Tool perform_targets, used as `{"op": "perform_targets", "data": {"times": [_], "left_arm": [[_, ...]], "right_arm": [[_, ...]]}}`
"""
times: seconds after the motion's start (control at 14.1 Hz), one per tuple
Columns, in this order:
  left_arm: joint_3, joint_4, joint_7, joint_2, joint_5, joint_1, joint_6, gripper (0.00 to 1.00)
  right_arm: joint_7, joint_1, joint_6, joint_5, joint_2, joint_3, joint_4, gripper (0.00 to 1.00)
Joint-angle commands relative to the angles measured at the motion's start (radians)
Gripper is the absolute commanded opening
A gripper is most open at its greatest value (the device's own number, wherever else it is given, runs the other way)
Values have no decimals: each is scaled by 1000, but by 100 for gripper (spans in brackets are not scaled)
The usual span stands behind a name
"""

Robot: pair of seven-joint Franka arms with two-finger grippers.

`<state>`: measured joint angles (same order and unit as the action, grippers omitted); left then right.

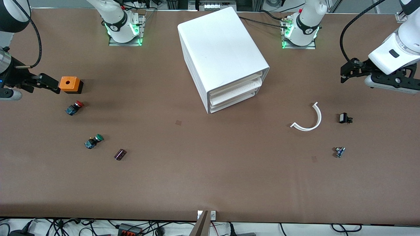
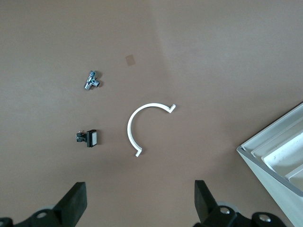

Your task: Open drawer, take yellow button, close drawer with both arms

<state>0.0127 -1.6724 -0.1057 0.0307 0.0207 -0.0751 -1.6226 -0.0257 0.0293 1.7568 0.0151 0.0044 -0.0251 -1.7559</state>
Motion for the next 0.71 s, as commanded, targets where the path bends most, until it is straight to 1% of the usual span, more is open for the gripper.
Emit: {"op": "perform_targets", "data": {"times": [0.0,0.64], "left_arm": [[0,14,-19,8,-11,6,23,100],[0,14,-17,5,-10,1,15,100]], "right_arm": [[-17,11,15,0,-20,11,-25,100],[-19,3,15,0,-18,13,-17,100]]}}
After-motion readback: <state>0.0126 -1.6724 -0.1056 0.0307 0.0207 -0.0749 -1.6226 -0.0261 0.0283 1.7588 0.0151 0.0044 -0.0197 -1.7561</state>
